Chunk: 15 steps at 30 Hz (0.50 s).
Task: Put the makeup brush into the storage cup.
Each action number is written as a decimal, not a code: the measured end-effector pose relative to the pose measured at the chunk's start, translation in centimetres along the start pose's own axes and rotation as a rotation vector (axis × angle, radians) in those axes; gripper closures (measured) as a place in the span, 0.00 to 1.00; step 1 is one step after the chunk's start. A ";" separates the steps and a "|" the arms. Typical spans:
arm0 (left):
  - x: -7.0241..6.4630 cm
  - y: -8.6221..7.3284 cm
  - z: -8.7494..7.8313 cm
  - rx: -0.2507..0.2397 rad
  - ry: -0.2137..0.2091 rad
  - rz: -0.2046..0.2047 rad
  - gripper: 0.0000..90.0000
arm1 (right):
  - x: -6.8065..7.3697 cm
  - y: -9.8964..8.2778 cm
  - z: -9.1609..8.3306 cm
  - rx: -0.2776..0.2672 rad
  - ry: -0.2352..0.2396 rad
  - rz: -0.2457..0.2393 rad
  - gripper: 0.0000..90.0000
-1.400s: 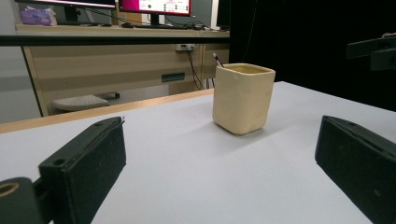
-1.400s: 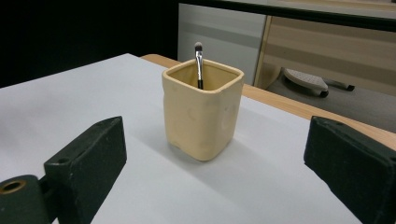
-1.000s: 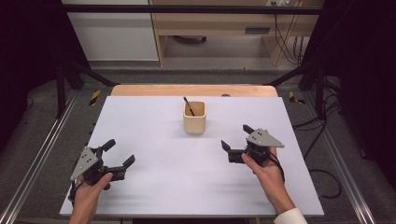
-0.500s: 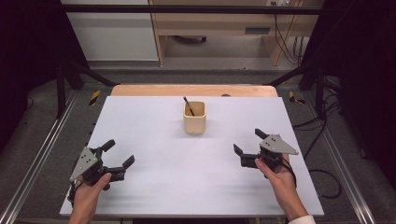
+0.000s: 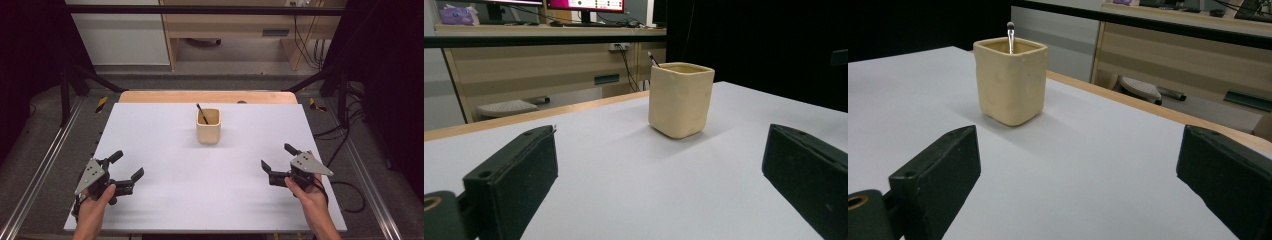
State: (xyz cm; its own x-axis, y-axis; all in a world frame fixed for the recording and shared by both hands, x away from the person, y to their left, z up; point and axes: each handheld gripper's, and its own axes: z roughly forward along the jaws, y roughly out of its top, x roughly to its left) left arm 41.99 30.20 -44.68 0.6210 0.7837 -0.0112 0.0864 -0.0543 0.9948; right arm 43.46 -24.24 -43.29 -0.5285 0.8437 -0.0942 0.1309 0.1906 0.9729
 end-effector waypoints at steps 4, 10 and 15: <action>-0.1 0.0 0.0 -0.003 -0.002 0.003 0.01 | -0.3 -0.5 -0.8 -0.001 -0.002 -0.002 0.04; -0.1 0.0 -0.2 0.000 -0.005 0.010 0.01 | -0.5 -1.2 -1.8 -0.001 -0.002 0.009 0.05; -0.2 0.1 -0.3 -0.002 -0.008 0.012 0.01 | -0.6 -1.5 -2.6 -0.004 -0.004 0.014 0.05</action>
State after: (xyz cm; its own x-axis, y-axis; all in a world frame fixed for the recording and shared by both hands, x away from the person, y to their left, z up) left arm 41.67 30.23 -44.58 0.6285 0.7778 0.0004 0.0770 -0.0627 0.9951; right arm 41.42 -26.31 -44.19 -0.5237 0.8480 -0.0813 0.1352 0.1770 0.9749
